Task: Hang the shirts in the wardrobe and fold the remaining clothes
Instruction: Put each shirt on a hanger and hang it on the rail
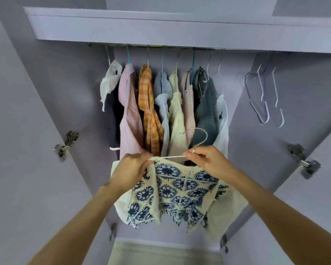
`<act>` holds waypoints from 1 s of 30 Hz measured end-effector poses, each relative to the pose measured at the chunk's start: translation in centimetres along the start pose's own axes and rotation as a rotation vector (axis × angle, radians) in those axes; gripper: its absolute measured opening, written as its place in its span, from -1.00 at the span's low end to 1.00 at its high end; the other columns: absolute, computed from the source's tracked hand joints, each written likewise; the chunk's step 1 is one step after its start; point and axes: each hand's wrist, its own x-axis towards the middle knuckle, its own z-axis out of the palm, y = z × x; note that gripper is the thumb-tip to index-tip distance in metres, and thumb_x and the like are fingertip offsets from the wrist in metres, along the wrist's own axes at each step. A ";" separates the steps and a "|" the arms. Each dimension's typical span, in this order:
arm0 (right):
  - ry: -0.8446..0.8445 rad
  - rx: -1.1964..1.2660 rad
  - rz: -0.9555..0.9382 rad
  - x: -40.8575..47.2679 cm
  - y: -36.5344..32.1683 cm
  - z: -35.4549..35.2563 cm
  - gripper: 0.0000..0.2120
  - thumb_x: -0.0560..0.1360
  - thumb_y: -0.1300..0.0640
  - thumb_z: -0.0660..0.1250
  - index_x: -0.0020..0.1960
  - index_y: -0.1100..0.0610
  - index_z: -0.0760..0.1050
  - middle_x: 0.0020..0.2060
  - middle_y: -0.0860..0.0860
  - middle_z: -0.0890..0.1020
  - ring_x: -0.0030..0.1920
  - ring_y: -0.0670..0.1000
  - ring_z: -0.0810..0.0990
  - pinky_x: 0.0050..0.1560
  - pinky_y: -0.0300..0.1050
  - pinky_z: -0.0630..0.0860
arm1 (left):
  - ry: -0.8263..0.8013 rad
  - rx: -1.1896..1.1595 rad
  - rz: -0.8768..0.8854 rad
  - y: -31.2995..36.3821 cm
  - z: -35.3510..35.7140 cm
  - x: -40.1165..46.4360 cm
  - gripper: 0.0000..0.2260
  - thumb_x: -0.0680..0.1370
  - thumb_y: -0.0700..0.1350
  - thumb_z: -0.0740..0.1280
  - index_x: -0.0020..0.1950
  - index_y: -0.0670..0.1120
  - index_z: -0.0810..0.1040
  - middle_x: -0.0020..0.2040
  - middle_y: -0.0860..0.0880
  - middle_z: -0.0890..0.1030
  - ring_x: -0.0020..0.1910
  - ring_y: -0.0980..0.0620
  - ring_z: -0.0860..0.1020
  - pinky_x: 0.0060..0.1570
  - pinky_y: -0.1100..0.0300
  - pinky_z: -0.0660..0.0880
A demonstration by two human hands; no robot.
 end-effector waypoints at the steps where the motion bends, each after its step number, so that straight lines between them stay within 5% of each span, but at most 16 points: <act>1: -0.011 0.049 0.025 -0.8 0.6 -0.8 -0.79 0.55 0.25 0.24 0.08 0.09 0.60 -0.15 -0.01 0.60 -0.18 -0.12 0.55 -0.13 -0.28 0.48 | 0.014 -0.036 0.007 0.0 0.4 0.2 -0.63 0.61 0.00 0.10 0.06 -0.21 0.60 -0.20 -0.15 0.65 -0.25 -0.18 0.60 -0.16 0.07 0.49; 3: 0.006 -0.032 0.103 -2.5 2.6 -2.9 -0.60 0.55 0.34 0.19 0.16 -0.13 0.49 0.05 -0.08 0.55 0.05 -0.16 0.53 0.06 -0.39 0.43 | 0.038 -0.086 0.023 -0.1 1.7 0.5 -0.70 0.61 -0.08 0.17 0.03 -0.24 0.61 -0.21 -0.16 0.65 -0.25 -0.18 0.61 -0.13 0.02 0.50; 6: -0.067 -0.463 0.320 -4.9 6.1 -4.9 -0.62 0.55 0.29 0.15 0.32 0.05 0.41 0.20 0.03 0.47 0.17 -0.01 0.46 0.14 -0.23 0.38 | 0.055 -0.169 -0.050 -0.8 3.6 1.3 -0.83 0.58 -0.22 0.25 0.03 -0.25 0.62 -0.17 -0.17 0.66 -0.20 -0.19 0.62 -0.10 0.01 0.50; 11: -0.065 -0.674 0.472 -8.8 7.9 -6.2 -0.81 0.62 0.06 0.09 -0.12 0.08 0.37 -0.19 0.01 0.51 -0.14 0.07 0.50 -0.19 -0.11 0.37 | -0.013 -0.201 -0.014 0.1 6.5 3.7 -0.82 0.59 -0.20 0.23 0.07 -0.19 0.60 -0.12 -0.15 0.66 -0.14 -0.17 0.62 -0.12 0.06 0.49; 17: -0.187 -0.773 0.611 -13.3 6.3 -8.8 -0.87 0.56 0.01 0.13 -0.03 0.03 0.40 -0.15 -0.04 0.54 -0.09 0.03 0.50 -0.20 -0.17 0.36 | -0.172 0.120 0.068 4.0 11.2 8.1 -0.76 0.62 -0.05 0.13 0.16 -0.01 0.55 -0.07 -0.06 0.63 -0.02 -0.08 0.55 0.00 0.12 0.32; 20: -0.081 -0.679 0.618 -16.4 5.2 -9.8 -0.80 0.57 0.06 0.17 -0.23 0.06 0.36 -0.33 -0.04 0.47 -0.27 -0.04 0.44 -0.32 -0.24 0.28 | -0.250 0.198 0.151 7.6 13.7 9.6 -0.78 0.61 -0.01 0.14 0.09 0.00 0.55 -0.08 -0.01 0.61 0.01 -0.04 0.52 -0.01 0.12 0.27; 23: 0.070 -0.653 0.696 -19.1 4.5 -10.1 -0.66 0.58 0.07 0.17 -0.36 -0.02 0.21 -0.42 -0.10 0.37 -0.32 -0.04 0.38 -0.34 -0.19 0.28 | -0.292 0.230 0.254 11.0 15.1 11.3 -0.76 0.57 -0.01 0.18 0.20 0.05 0.50 0.11 0.02 0.57 0.15 -0.04 0.45 0.07 0.07 0.31; 30: 0.344 -0.869 0.937 -20.7 4.7 -8.9 -0.83 0.56 0.11 0.06 -0.18 0.05 0.33 -0.22 0.00 0.50 -0.21 0.04 0.48 -0.20 -0.17 0.37 | -0.105 0.354 0.347 14.6 13.3 16.0 -0.72 0.55 -0.12 0.18 0.25 0.01 0.48 0.24 -0.01 0.44 0.24 -0.04 0.33 0.14 0.06 0.21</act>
